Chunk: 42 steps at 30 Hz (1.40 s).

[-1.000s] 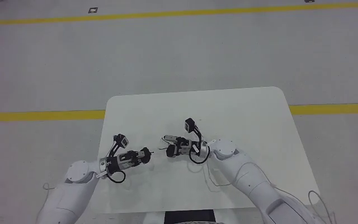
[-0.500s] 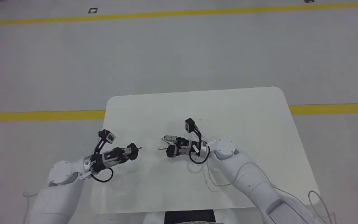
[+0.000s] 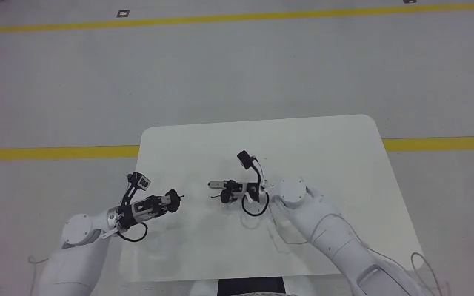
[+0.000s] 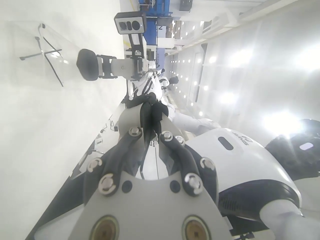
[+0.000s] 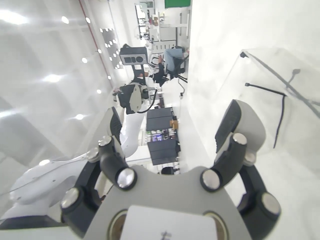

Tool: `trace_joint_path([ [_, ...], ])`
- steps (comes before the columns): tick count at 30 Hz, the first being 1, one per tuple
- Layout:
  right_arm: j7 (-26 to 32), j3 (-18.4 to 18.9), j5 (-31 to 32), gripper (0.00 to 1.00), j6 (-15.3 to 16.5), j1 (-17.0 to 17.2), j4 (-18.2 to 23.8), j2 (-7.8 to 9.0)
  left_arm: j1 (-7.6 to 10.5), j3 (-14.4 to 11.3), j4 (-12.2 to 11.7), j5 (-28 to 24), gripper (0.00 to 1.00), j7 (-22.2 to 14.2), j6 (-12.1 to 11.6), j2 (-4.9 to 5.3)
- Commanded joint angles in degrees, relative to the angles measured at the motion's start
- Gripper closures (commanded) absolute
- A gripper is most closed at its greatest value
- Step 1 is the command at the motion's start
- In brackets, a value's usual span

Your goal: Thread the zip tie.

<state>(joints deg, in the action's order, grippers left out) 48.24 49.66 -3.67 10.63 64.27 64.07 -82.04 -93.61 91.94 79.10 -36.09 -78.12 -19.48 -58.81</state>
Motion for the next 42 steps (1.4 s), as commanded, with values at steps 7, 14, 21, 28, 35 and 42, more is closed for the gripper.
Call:
trace_joint_path([
  [7,-3.4,-2.5,22.1,0.0,-10.0,2.2,14.5,1.77,0.0,0.0,0.0,0.0,1.0,0.0,0.0,0.0],
  [14,-8.2,-3.6,33.0,0.0,-16.6,3.9,18.0,2.38,0.0,0.0,0.0,0.0,1.0,0.0,0.0,0.0],
  [21,-7.4,-4.2,35.2,0.0,-16.3,3.2,19.4,2.43,0.0,0.0,0.0,0.0,1.0,0.0,0.0,0.0],
  [28,0.4,-7.3,40.6,0.0,-21.0,0.1,21.5,2.1,0.0,0.0,0.0,0.0,1.0,0.0,0.0,0.0],
  [35,5.5,-12.0,44.7,0.0,-25.5,-4.0,21.0,0.69,0.0,0.0,0.0,0.0,1.0,0.0,0.0,0.0],
  [42,9.1,-14.2,45.1,0.0,-27.1,-6.2,19.8,-0.27,0.0,0.0,0.0,0.0,1.0,0.0,0.0,0.0],
])
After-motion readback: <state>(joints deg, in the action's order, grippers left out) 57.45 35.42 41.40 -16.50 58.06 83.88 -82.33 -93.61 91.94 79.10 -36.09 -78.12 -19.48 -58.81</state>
